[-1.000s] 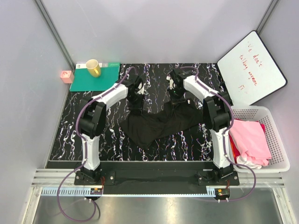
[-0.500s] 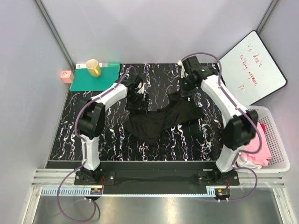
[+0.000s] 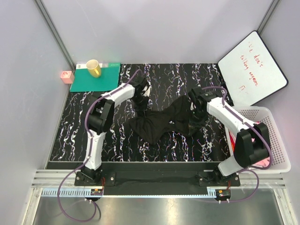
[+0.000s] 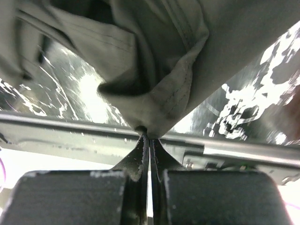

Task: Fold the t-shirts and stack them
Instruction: Flatten out the tshirt

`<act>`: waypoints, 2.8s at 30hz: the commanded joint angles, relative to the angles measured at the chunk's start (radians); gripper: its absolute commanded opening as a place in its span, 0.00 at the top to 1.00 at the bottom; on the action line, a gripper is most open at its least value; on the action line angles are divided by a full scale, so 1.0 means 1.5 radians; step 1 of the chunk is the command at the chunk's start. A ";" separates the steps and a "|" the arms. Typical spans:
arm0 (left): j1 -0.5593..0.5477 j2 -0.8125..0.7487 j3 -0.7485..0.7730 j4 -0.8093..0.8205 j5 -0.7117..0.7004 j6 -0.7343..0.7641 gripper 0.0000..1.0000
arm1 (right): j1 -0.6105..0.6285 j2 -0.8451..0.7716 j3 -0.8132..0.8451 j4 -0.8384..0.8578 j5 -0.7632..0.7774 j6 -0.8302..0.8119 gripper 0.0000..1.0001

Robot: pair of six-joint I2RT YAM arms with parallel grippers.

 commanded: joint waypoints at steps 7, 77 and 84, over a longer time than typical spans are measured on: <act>0.084 -0.104 0.052 -0.026 -0.100 -0.002 1.00 | -0.003 -0.036 -0.139 0.053 -0.063 0.105 1.00; 0.056 -0.114 0.033 -0.103 -0.216 0.007 0.15 | 0.030 0.438 0.458 0.164 -0.325 -0.059 0.04; 0.047 -0.126 0.024 -0.111 -0.212 -0.001 1.00 | 0.030 0.451 0.465 0.163 -0.324 -0.066 0.04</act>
